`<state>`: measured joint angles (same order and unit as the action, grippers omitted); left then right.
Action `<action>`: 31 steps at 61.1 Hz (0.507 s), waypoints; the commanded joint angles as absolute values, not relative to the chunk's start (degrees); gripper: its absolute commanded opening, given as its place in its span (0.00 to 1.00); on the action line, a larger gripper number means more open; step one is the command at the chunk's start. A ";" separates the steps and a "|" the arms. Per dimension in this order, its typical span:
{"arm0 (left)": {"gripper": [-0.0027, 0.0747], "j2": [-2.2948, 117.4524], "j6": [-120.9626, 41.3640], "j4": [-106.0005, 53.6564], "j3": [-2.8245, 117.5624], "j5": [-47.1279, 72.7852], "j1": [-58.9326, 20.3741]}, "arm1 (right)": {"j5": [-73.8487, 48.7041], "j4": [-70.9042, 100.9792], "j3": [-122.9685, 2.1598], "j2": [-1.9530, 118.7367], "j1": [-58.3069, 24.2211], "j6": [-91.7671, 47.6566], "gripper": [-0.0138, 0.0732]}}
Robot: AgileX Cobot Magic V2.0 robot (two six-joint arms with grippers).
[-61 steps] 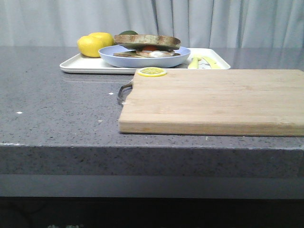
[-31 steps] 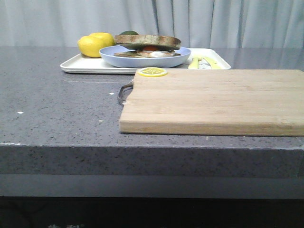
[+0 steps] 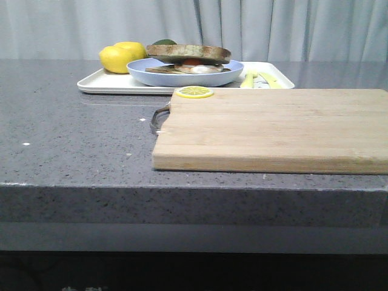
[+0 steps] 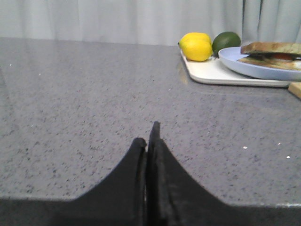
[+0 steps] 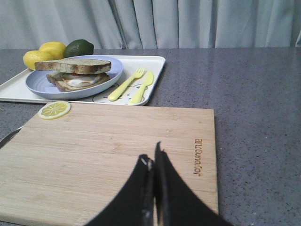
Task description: Place bread and move sandwich to tray
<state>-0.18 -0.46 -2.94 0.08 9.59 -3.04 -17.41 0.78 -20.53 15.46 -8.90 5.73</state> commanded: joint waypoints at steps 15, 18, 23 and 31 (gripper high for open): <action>0.01 -1.57 0.00 -3.26 -0.32 3.87 -1.02 | -12.92 0.66 -22.03 15.91 -8.67 5.77 0.09; 0.01 -1.57 0.00 -3.26 -0.32 3.87 -1.02 | -12.92 0.66 -22.03 15.91 -8.67 5.77 0.09; 0.01 -1.57 0.00 -3.26 -0.32 3.87 -1.02 | -12.92 0.66 -22.03 15.91 -8.67 5.77 0.09; 0.01 -1.57 0.00 -3.26 -0.32 3.87 -1.02 | -12.92 0.66 -22.03 15.91 -8.67 5.77 0.09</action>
